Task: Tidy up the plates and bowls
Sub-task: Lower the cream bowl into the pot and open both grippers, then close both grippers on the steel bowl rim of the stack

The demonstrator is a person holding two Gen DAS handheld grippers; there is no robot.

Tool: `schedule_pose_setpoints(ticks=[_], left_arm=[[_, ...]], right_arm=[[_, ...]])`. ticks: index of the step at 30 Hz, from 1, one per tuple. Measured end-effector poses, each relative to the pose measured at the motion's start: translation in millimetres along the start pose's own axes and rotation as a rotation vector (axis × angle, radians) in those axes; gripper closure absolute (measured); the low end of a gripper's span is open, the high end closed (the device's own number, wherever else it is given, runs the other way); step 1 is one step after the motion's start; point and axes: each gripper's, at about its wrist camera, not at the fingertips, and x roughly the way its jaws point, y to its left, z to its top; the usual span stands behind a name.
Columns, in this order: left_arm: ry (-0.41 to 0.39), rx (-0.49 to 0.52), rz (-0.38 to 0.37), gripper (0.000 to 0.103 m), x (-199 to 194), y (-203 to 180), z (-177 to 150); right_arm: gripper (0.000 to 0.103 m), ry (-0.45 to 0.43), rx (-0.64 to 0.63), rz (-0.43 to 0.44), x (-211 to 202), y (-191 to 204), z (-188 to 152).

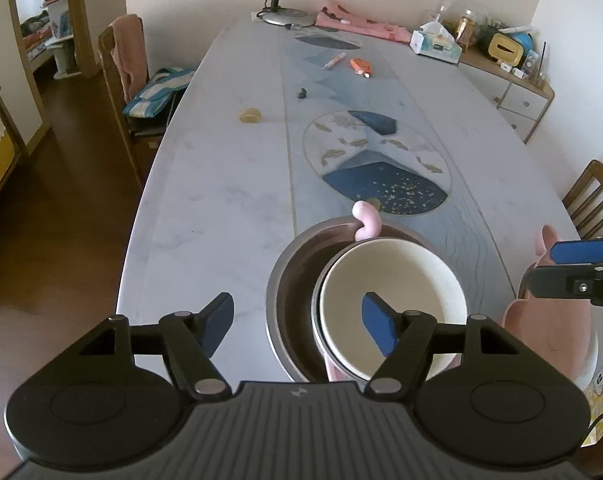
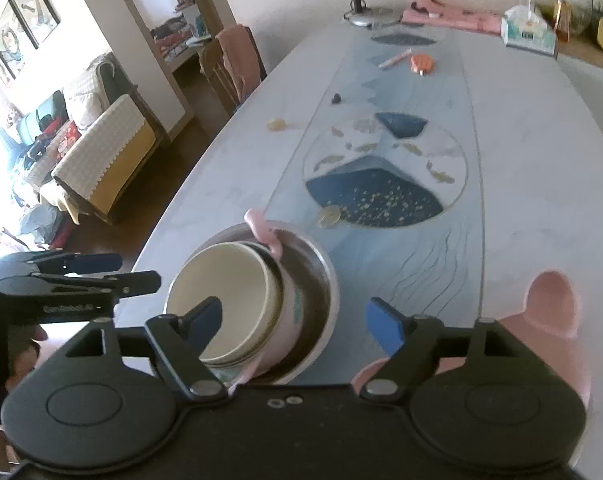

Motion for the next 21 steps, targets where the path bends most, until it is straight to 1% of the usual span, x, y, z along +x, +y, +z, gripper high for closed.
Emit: schedule_pose_setpoints(ticks=[1,3,7,10,14,17,19,21], left_arm=[[0.001,-0.005,0.000,0.032,1,2,-1],[0.003,-0.015,0.007,0.032,5,8,-2],[0.009,-0.018,0.023,0.032,16,17,-8],[0.034,-0.037,0.011,0.032,27,25,-11],[0.058,-0.060,0.001,0.032,40,33,-15],[0.069,-0.057,-0.009,0.032,47,35,-16],[0.079,-0.053,-0.014,0.033,51,36,-16],[0.091,-0.062,-0.020,0.033,56,37,-17]], right_arm=[[0.017,-0.018,-0.015,-0.012,0,0,-2],[0.004,-0.044,-0.051,-0.035,1,-1,-5],[0.003,-0.027,-0.089,-0.050,13,-8,-10],[0.003,0.012,-0.038,-0.043,26,-21,-10],[0.008,0.047,0.004,-0.046,41,-33,-10],[0.017,0.080,0.009,-0.045,52,-36,-11],[0.020,0.098,0.020,-0.042,59,-38,-11],[0.027,0.116,0.028,-0.036,65,-40,-12]])
